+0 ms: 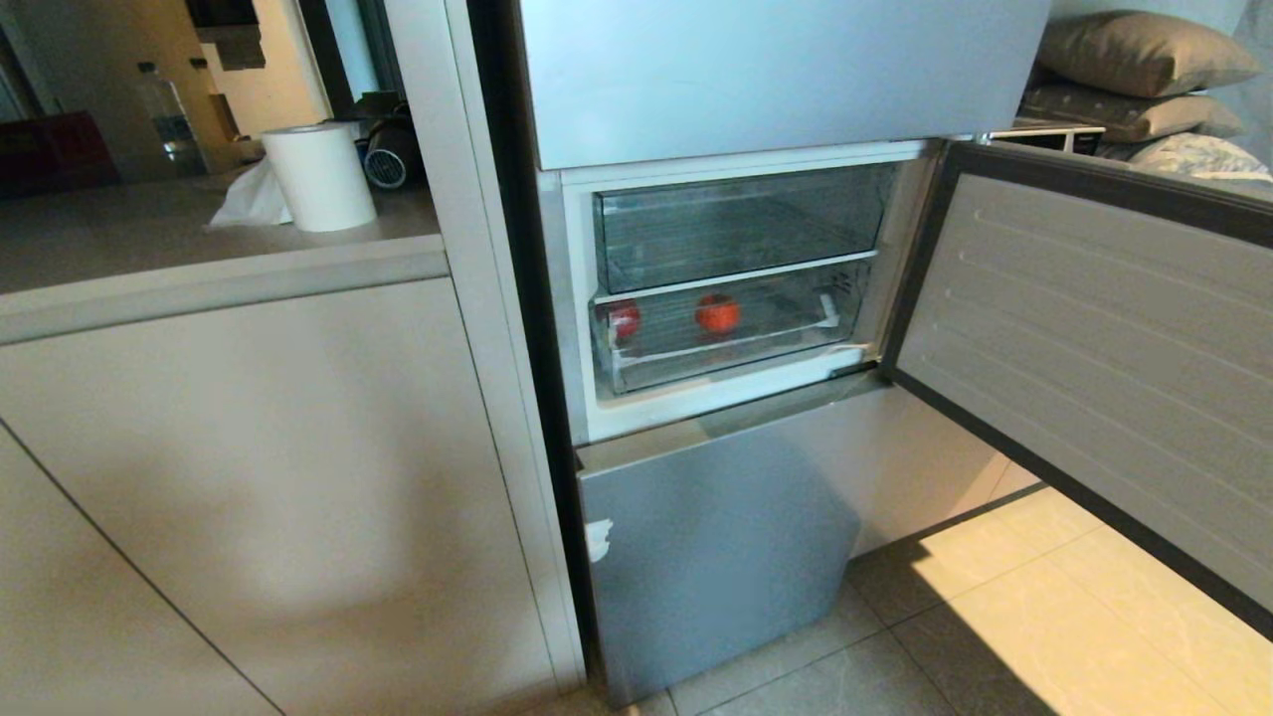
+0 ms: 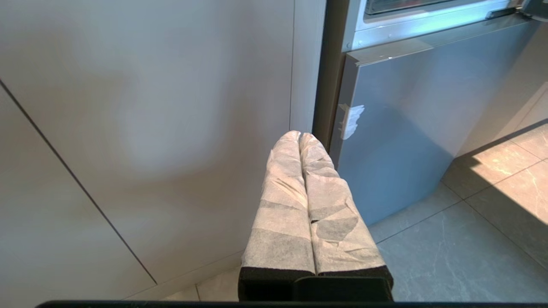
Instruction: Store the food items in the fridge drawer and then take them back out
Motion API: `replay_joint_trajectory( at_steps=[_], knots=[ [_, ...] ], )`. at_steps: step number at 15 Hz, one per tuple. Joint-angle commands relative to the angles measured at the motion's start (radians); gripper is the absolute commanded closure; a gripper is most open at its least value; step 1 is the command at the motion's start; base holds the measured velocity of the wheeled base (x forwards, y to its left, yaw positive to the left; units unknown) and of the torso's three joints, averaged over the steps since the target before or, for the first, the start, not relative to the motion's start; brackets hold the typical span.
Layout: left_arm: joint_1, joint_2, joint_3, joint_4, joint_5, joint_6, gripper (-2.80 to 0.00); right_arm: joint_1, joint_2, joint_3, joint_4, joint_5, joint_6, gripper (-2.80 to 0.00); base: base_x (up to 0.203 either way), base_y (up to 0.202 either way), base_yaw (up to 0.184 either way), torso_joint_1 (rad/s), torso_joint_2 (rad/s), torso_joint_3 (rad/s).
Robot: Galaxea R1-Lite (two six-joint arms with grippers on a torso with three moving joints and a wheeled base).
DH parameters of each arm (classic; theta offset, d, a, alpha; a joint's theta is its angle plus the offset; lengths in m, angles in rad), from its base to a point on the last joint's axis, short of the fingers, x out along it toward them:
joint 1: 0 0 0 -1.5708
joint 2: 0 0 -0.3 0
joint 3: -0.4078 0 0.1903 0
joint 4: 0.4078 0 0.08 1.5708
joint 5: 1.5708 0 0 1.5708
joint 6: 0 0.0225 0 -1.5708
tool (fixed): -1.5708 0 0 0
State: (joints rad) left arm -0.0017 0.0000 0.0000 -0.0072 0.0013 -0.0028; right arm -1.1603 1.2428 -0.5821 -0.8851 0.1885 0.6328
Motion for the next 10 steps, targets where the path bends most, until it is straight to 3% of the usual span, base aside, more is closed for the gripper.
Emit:
replay_joint_trajectory(
  at_steps=[1, 7, 9, 10],
  knots=[
    [0.0, 0.001, 0.002, 0.0, 0.0, 0.0, 0.0, -0.029, 0.134, -0.054, -0.012, 0.001, 0.108, 0.0, 0.0, 0.0, 0.0, 0.0, 0.0, 0.0],
    [0.0, 0.002, 0.002, 0.0, 0.0, 0.0, 0.0, -0.045, 0.276, -0.128, -0.013, 0.009, 0.161, 0.0, 0.0, 0.0, 0.0, 0.0, 0.0, 0.0],
    [0.0, 0.002, 0.002, 0.0, 0.0, 0.0, 0.0, -0.044, 0.319, -0.173, -0.021, 0.071, 0.239, 0.0, 0.0, 0.0, 0.0, 0.0, 0.0, 0.0],
    [0.0, 0.002, 0.002, 0.0, 0.0, 0.0, 0.0, -0.044, 0.334, -0.201, -0.032, 0.129, 0.324, 0.0, 0.0, 0.0, 0.0, 0.0, 0.0, 0.0]
  ],
)
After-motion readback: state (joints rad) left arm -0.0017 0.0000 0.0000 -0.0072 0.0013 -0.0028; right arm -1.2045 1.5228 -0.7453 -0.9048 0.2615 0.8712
